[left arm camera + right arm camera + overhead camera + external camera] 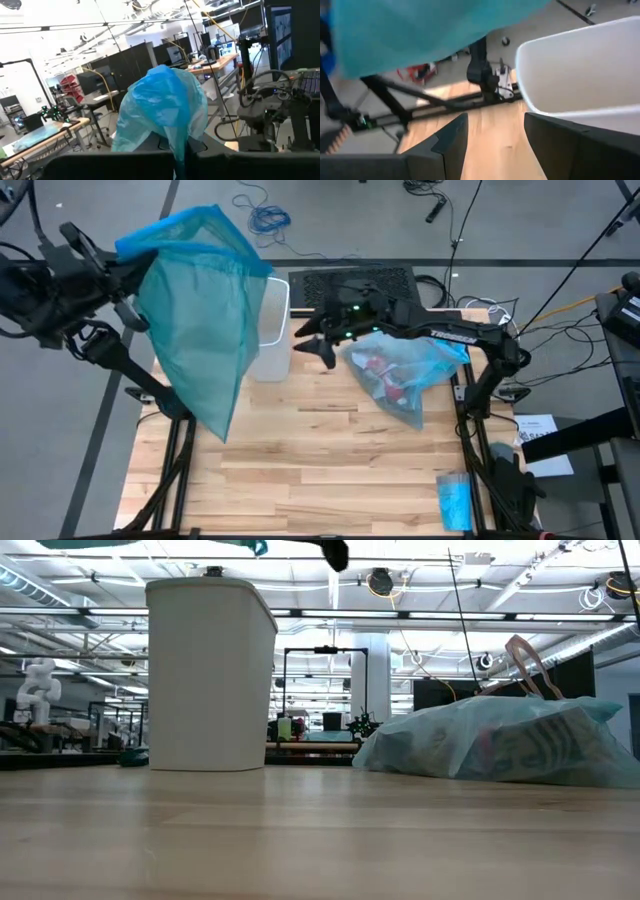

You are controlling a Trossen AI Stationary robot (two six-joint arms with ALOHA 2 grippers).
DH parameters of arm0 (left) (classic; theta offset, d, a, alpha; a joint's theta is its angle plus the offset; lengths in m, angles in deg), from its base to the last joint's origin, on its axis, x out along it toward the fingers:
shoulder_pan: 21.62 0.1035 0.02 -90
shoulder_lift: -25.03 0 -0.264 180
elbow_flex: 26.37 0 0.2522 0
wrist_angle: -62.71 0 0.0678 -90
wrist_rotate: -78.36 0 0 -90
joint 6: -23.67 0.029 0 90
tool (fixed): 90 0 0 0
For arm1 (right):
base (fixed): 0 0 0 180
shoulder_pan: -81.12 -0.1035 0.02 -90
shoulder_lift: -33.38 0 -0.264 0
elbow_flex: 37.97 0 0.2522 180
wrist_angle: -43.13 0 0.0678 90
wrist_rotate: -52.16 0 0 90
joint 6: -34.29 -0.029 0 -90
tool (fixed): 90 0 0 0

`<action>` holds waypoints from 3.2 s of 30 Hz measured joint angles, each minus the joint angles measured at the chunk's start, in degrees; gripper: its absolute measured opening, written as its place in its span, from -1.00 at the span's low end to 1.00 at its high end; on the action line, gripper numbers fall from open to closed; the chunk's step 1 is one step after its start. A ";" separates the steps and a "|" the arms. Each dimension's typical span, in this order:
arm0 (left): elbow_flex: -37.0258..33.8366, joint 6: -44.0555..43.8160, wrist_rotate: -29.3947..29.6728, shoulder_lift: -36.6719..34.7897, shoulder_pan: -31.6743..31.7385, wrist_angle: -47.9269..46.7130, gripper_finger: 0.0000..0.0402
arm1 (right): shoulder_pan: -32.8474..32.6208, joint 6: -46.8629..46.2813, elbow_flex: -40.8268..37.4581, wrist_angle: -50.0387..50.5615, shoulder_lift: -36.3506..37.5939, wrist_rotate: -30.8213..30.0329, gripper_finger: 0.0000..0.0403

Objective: Place trash/remove bag and relplace
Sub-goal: Insert the blue trash bag into the white trash bin

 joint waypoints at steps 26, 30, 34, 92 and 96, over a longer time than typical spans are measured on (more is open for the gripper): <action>-0.04 -0.29 3.26 -0.33 0.00 -2.30 -1.00 | 2.60 14.91 27.15 15.53 -19.45 -0.03 -0.07; -0.04 -0.31 3.27 -0.33 0.00 -2.31 -1.00 | 2.61 14.96 27.17 15.93 -20.40 3.06 -0.07; -0.04 -0.36 3.27 -0.33 0.00 -2.31 -1.00 | 2.48 16.67 27.02 17.11 -22.09 4.63 -0.07; -0.04 1.50 4.95 -0.98 0.02 -2.27 -1.00 | -6.69 16.31 27.09 46.07 -14.05 -6.30 -1.00; -0.04 1.48 4.94 -1.11 0.02 -2.32 -1.00 | -9.44 16.73 27.09 48.80 -13.44 -4.86 -1.00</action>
